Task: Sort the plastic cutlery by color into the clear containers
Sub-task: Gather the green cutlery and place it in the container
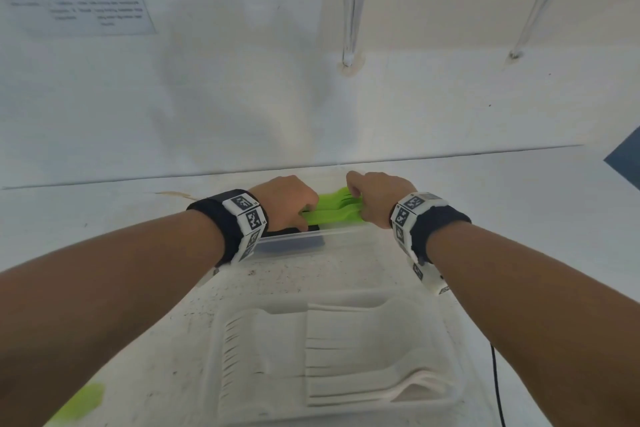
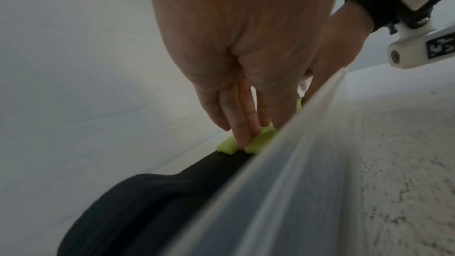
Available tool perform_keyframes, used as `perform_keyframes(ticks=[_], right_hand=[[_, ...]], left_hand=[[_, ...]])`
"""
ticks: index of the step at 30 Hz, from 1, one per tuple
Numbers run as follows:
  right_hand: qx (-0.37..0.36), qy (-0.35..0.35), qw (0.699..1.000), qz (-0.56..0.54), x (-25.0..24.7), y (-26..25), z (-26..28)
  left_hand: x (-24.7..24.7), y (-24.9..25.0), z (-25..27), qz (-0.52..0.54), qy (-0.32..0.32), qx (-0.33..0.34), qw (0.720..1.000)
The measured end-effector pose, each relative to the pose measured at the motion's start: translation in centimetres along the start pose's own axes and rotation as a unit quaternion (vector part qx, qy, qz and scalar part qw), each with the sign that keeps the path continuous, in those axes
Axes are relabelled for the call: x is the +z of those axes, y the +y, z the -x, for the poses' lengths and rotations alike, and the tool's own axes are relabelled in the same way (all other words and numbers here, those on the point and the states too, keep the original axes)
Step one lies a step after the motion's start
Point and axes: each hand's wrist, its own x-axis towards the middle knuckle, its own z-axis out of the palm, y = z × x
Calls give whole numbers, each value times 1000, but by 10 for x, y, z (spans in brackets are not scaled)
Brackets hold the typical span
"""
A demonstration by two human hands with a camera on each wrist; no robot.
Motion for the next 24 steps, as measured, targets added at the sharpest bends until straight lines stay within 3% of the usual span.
perform_keyframes(ticks=[5,14,24], right_hand=[[-5,11,999,30,2,-2,1],[21,-7,999,31,-4,-6,6],[1,20,1000,23,-27,-8,13]], left_hand=[[0,0,1,12,3,-8,1000],[6,6,-4,-97,26,-23,995],[-5,1,11,10,36,-51,998]])
